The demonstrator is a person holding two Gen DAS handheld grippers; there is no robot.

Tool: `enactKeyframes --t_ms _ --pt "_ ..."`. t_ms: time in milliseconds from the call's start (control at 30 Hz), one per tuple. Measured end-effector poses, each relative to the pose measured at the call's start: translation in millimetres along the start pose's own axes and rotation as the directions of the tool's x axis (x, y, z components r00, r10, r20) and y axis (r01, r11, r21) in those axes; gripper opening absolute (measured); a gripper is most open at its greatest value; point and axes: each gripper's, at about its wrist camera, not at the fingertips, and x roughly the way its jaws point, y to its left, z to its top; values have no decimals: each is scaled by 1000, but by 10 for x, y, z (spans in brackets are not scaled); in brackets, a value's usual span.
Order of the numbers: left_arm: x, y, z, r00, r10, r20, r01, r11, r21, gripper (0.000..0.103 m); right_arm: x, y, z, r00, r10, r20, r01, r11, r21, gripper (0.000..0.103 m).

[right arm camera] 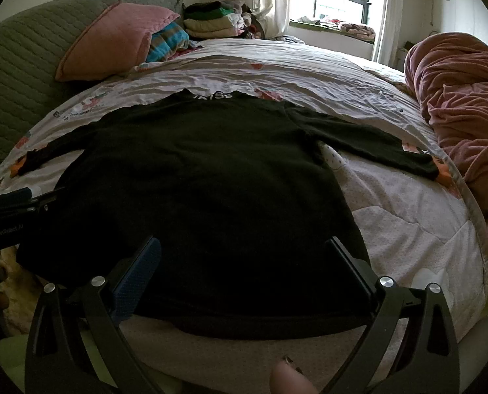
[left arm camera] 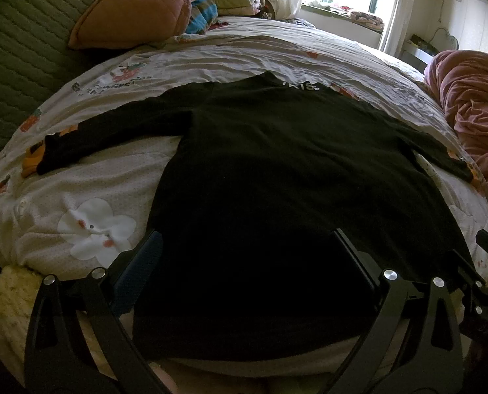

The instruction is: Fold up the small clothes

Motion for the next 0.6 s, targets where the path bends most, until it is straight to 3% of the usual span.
enactKeyframes --t_ms 600 --pt "-55 33 10 1000 2 4 -2 1000 -12 94 0 29 40 1000 6 3 -6 1000 -2 99"
